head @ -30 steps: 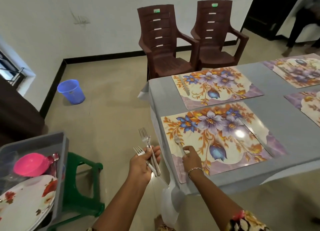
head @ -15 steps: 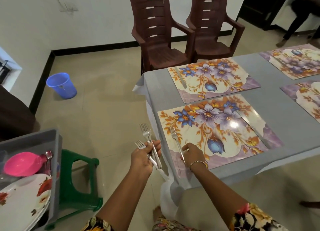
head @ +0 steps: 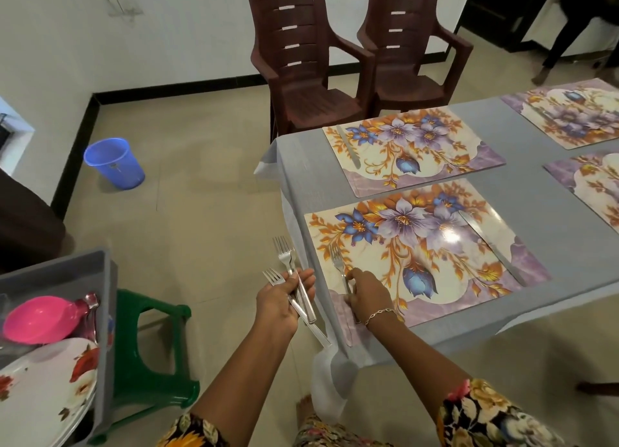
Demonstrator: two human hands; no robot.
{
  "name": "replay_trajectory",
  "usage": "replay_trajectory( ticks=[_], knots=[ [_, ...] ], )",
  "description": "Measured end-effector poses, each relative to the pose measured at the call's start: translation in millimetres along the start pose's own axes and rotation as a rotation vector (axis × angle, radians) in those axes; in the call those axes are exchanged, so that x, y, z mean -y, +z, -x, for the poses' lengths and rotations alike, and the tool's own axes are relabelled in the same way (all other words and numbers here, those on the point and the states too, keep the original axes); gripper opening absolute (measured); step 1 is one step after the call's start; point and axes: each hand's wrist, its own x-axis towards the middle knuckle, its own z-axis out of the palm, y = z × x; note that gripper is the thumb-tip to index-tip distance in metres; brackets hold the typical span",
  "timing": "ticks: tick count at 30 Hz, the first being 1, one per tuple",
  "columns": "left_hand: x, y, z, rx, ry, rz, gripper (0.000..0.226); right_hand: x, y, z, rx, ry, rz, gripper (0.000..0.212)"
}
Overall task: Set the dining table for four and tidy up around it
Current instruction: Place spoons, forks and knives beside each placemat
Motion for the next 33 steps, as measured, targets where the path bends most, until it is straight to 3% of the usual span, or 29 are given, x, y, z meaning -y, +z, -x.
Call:
replay_trajectory(
  ticks=[10,13,17,21,26,33],
  knots=[
    [3.1,11.5,-15.5,-0.008,-0.037,-0.048,0.013,-3.0,10.7,4.4,-0.030,-0.051,0.035,0.036],
    [7.9,22.9,-17.3,-0.003,-0.055,-0.072,0.013,-8.6,4.8,5.9,-0.078,-0.015,-0.115,0.034],
    [20.7,44.4,-18.7,0.009,-0.098,-0.120,0.019,-23.9,-10.7,9.1,-0.210,-0.013,-0.340,0.017],
    [44.0,76.8,-16.4,0.052,-0.107,-0.168,0.020,-41.9,-36.8,9.8,-0.228,-0.043,-0.553,0.006],
    [86.2,136.0,-4.5,0.132,-0.119,-0.245,0.013,-89.7,-73.1,11.7,-0.210,-0.028,-0.665,0.025],
    [178.1,250.0,26.9,0.238,-0.175,-0.252,0.015,-212.5,-149.0,23.5,-0.252,0.028,-0.765,0.028]
  ],
)
